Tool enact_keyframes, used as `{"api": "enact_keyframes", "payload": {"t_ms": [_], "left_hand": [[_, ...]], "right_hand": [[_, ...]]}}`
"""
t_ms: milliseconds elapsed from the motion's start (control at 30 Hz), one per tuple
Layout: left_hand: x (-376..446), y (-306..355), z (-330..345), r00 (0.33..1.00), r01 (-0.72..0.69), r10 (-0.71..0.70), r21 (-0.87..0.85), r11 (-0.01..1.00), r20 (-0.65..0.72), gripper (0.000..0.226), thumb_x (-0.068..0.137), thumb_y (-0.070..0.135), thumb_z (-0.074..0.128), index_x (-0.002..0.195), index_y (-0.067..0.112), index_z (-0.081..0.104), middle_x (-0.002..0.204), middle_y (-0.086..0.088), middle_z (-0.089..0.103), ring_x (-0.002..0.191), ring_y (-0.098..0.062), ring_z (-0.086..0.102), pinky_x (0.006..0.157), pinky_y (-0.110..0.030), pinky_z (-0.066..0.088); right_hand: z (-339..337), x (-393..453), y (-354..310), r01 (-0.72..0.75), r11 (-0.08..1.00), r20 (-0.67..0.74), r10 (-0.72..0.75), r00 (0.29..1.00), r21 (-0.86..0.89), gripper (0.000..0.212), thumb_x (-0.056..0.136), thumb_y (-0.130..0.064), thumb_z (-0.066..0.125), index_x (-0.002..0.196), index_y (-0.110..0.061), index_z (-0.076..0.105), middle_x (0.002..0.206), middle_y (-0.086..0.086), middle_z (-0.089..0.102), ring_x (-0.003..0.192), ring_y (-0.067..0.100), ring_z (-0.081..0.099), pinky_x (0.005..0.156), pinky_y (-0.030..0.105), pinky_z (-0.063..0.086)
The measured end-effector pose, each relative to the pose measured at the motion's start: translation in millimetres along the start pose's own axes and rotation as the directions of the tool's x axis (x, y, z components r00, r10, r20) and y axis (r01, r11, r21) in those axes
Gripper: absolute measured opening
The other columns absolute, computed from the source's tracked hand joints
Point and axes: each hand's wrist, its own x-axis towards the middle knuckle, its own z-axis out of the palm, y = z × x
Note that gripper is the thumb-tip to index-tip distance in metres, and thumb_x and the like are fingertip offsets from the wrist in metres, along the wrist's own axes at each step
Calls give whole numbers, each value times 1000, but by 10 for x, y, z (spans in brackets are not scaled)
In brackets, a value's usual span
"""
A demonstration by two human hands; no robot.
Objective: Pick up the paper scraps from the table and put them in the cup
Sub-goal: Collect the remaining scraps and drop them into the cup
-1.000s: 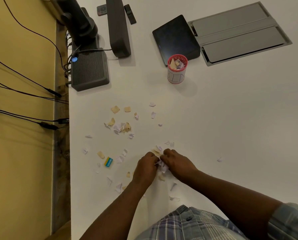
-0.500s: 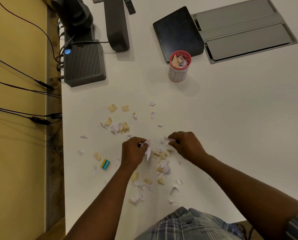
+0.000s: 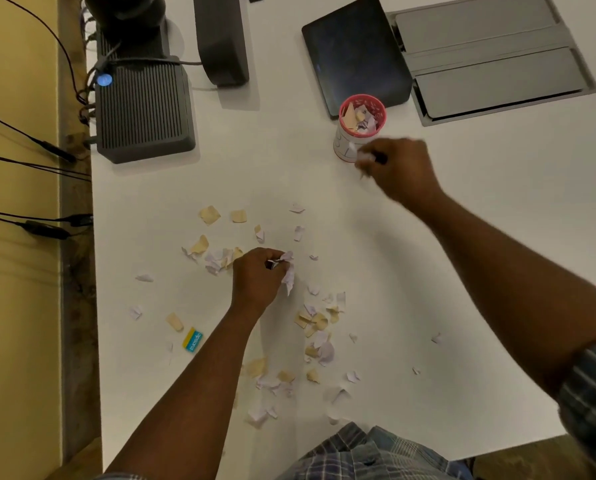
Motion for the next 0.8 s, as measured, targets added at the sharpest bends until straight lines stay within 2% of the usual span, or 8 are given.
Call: {"api": "enact_keyframes", "payload": {"t_ms": [67,167,233,300,400,533,633,800], "left_hand": [[7,12,12,1000,7,-7,-4,1000,5,12,85,7,68,94,8,75,89,4,70,69,7,59,60,4,41],[11,26,11,1000,15,-15,-13,1000,10,10,85,7,67,92,8,75,81,9,66,64,15,57,60,4,40],[17,36,-3,1000,28,-28,-23,999,9,12,85,11,68,95,10,74,83,10,66,69,9,61,61,3,41],[26,33,-20,999,39,-39,-23,999,1,16,85,18,70,99,14,74,87,9,68,76,0,63,62,3,42],[28,27,-37,999,43,-43,-25,999,-11,19,84,23,70,101,14,73,88,8,68,78,-2,62,64,2,44],[17,23,-51,998,68,-68,-35,997,-14,14,84,25,70,91,14,75,84,10,68,74,3,62,63,1,44],[28,17,-49,996,93,-93,-46,995,-3,15,85,27,69,87,13,75,86,8,71,76,2,64,61,0,44],[78,115,-57,998,61,-61,-44,997,-11,7,83,19,71,84,14,76,79,13,68,70,12,61,62,1,43]], "right_hand": [[-79,335,26,-5,997,-54,1,999,-71,26,93,-25,58,105,-6,69,103,15,71,91,25,68,79,22,48],[-117,745,27,7,987,-54,-15,998,-158,26,95,-22,55,99,0,67,94,15,68,82,23,64,69,13,43],[-75,998,29,-12,966,27,20,999,-257,28,94,-23,57,107,1,65,100,18,66,91,26,64,82,24,48],[-9,1197,-3,-78,910,145,149,978,-408,34,93,-22,59,116,3,58,100,19,60,93,29,58,92,35,45],[72,1290,-115,-85,828,250,263,932,-554,36,88,-12,61,120,4,54,88,15,48,85,27,49,91,37,45],[218,1337,-121,72,722,343,236,909,-688,45,85,-5,64,127,4,50,105,19,58,99,33,58,90,38,49],[263,1387,-91,41,709,348,294,890,-704,41,87,-2,61,125,7,50,113,23,57,107,37,57,92,40,47],[243,1414,-78,49,800,376,226,899,-598,29,87,-5,58,114,3,60,111,23,62,104,39,59,82,40,47]]}}
